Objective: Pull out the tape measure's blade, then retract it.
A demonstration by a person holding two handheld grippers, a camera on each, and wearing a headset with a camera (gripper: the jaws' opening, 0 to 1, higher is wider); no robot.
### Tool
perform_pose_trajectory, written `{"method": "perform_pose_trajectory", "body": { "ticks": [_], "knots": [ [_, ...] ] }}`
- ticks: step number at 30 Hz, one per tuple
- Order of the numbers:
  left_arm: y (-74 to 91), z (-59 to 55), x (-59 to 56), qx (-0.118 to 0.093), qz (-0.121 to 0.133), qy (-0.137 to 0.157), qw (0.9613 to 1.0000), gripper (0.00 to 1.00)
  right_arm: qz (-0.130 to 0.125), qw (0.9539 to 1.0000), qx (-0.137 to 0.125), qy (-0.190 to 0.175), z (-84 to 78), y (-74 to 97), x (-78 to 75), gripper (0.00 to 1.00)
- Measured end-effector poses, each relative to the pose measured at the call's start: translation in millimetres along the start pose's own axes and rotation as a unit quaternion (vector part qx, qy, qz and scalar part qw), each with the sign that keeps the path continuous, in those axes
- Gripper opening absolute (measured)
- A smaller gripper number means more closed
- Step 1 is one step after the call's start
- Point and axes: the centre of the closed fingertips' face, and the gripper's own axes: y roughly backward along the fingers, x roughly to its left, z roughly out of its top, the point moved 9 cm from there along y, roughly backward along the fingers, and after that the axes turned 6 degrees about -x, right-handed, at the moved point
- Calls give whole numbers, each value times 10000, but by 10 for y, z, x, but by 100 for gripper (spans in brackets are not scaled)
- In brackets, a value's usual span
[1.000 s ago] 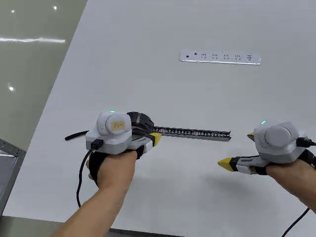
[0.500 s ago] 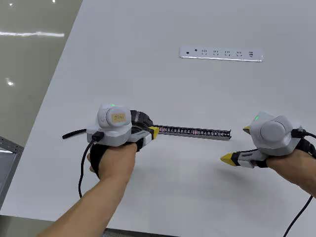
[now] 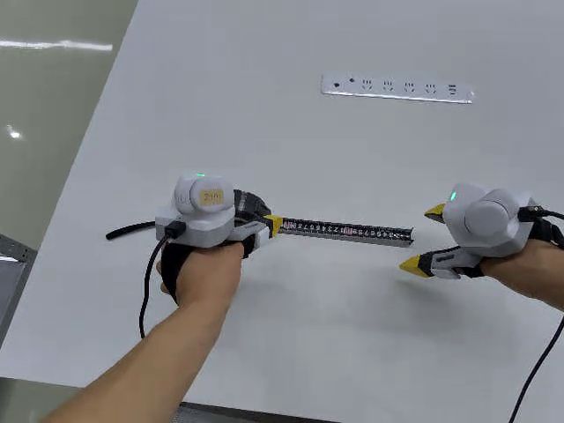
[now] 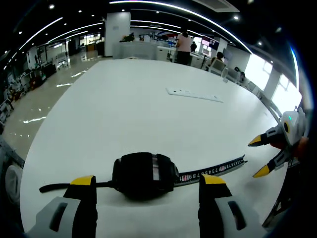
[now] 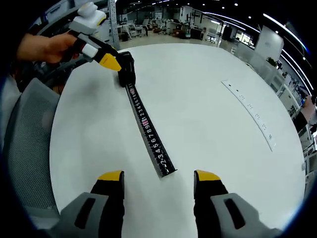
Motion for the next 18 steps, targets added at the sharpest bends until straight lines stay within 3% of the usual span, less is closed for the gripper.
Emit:
{"method": "perform_pose_trajectory", "body": {
  "ticks": [5,18],
  "knots": [
    [-61,12,-17,16,-13,5,10000,81,316,9980,145,519,16,-62,-56,55],
    [-156,-12,8,86,-10,30,10000,78,704,9909,327,1099,-15,-192,-140,48]
  ]
}}
